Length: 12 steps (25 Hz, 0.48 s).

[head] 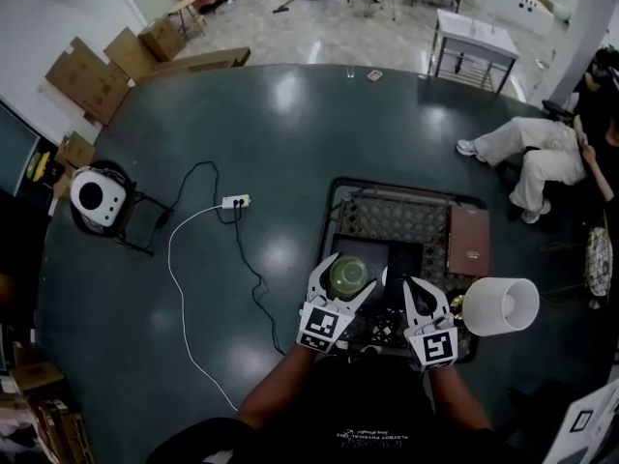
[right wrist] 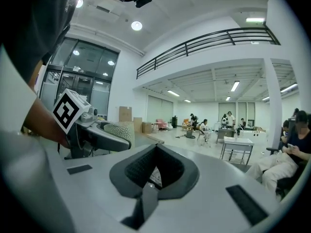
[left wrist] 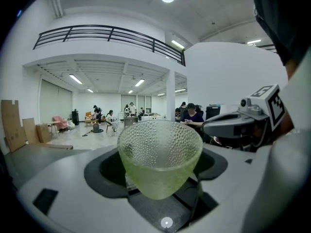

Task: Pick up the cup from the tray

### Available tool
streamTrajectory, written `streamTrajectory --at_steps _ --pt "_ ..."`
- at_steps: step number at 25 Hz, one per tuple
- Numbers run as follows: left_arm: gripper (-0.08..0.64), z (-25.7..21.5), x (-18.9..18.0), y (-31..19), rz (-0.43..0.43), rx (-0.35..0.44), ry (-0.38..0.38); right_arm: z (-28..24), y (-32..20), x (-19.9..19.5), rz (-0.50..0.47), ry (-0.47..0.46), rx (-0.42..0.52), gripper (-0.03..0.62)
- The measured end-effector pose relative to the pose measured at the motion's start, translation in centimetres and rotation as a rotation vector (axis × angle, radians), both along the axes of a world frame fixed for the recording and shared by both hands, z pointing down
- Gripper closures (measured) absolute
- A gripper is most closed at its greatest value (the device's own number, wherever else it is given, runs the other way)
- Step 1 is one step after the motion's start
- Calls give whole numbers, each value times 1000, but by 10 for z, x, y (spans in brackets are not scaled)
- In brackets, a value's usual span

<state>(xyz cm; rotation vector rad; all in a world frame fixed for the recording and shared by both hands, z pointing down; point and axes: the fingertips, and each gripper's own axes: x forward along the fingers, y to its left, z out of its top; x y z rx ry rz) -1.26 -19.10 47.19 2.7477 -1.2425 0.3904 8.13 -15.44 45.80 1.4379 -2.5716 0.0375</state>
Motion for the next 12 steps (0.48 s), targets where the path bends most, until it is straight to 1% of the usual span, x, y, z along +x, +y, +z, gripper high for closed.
streamTrajectory --at_steps 2,7,12 --pt "170 -3 1 -3 -1 12 0 1 0 3 0 -1 -10 594" --pt "170 -5 1 -13 -6 23 -3 -5 -5 3 7 -13 18 594" --pt "170 0 2 -12 -7 11 -10 4 -4 2 6 -12 -14 594"
